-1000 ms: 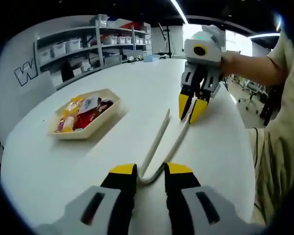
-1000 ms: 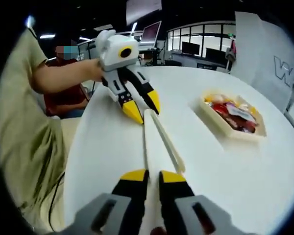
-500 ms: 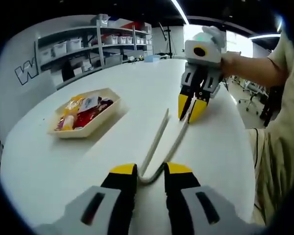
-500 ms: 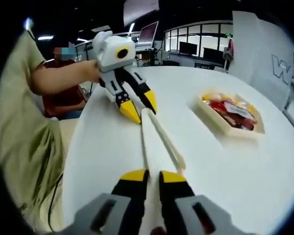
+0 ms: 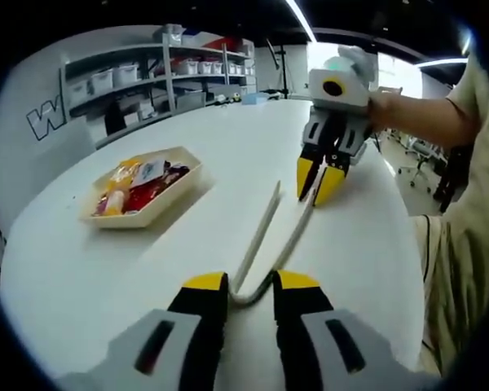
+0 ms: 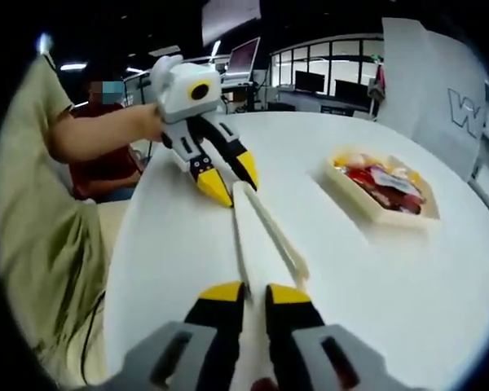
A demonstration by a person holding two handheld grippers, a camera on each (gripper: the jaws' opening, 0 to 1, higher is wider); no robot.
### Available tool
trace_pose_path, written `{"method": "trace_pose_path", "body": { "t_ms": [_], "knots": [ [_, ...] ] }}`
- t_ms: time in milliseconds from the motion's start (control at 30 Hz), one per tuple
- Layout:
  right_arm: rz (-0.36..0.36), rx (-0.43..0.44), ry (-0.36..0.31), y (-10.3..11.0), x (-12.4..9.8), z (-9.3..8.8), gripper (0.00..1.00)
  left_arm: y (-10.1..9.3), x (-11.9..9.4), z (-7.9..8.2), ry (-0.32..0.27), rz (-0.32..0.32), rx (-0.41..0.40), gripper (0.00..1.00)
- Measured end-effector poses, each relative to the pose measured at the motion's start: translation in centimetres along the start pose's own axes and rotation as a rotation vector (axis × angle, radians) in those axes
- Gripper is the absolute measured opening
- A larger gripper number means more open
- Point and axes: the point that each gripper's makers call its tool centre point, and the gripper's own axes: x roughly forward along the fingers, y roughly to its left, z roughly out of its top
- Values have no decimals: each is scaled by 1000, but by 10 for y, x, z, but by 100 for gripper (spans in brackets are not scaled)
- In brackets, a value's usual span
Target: Place the target food into the container with the food tongs after gripping and lifting it, then release it inside without dropping or visibly crushing the food.
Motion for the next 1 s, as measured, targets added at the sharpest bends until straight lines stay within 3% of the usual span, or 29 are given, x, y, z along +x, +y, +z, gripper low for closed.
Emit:
{"method": "trace_pose_path", "body": {
  "t_ms": [167,533,1000],
  "knots": [
    [-18,17,-22,-3,-4,-1,6,2,-1,-1,0,10,-2,22],
    [-26,75,-149,2,-11,14,16,6,-8,4,-37,40,-25,25],
    [-109,139,-252,-3,-15,23,33,12,-22,15,-148,94,-141,31]
  ]
}}
